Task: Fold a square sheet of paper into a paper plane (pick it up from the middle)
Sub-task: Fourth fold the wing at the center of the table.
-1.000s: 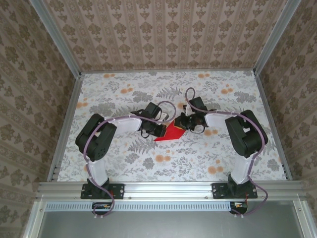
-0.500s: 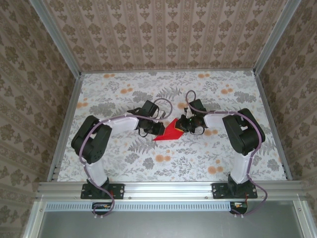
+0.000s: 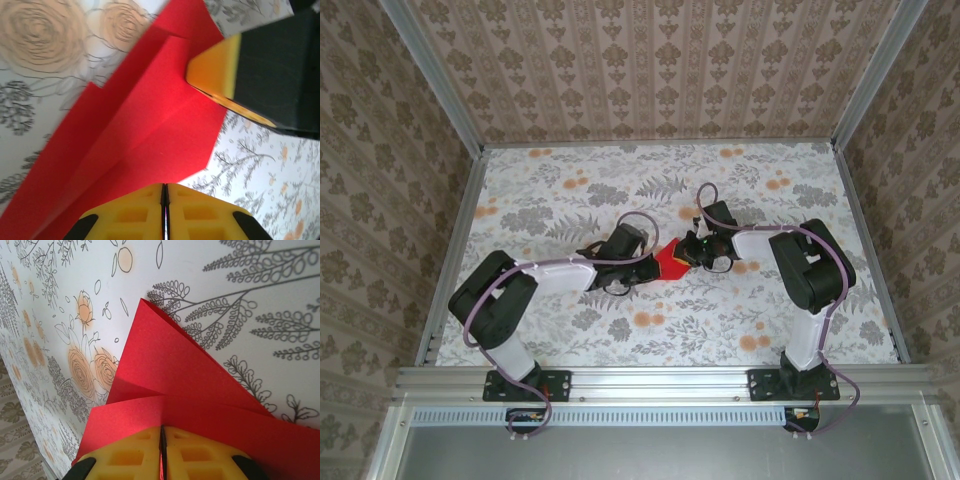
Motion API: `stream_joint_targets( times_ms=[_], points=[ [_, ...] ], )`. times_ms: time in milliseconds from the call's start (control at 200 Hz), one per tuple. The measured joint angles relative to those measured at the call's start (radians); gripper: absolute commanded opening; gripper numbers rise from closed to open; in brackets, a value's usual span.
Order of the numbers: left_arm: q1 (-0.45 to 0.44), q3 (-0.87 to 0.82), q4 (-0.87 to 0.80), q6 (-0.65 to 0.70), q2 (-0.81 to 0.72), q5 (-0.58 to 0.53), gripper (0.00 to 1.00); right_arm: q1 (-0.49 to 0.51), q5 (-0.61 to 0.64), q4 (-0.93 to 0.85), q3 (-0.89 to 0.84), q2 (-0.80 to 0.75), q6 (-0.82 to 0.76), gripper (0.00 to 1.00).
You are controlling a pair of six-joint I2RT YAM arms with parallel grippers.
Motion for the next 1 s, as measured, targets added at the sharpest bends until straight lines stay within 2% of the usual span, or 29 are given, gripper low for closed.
stream_joint_targets(
  times_ms=[310,1000],
  points=[
    [0.032,-0.069,0.145,-0.075,0.023,-0.029,0.06,0.0,0.0,0.002,-0.001,0.001,0.003,0.12],
    [0.069,-0.14,0.224,-0.142,0.028,-0.054,0.05,0.0,0.005,-0.025,0.013,0.006,-0.001,0.11]
  ],
)
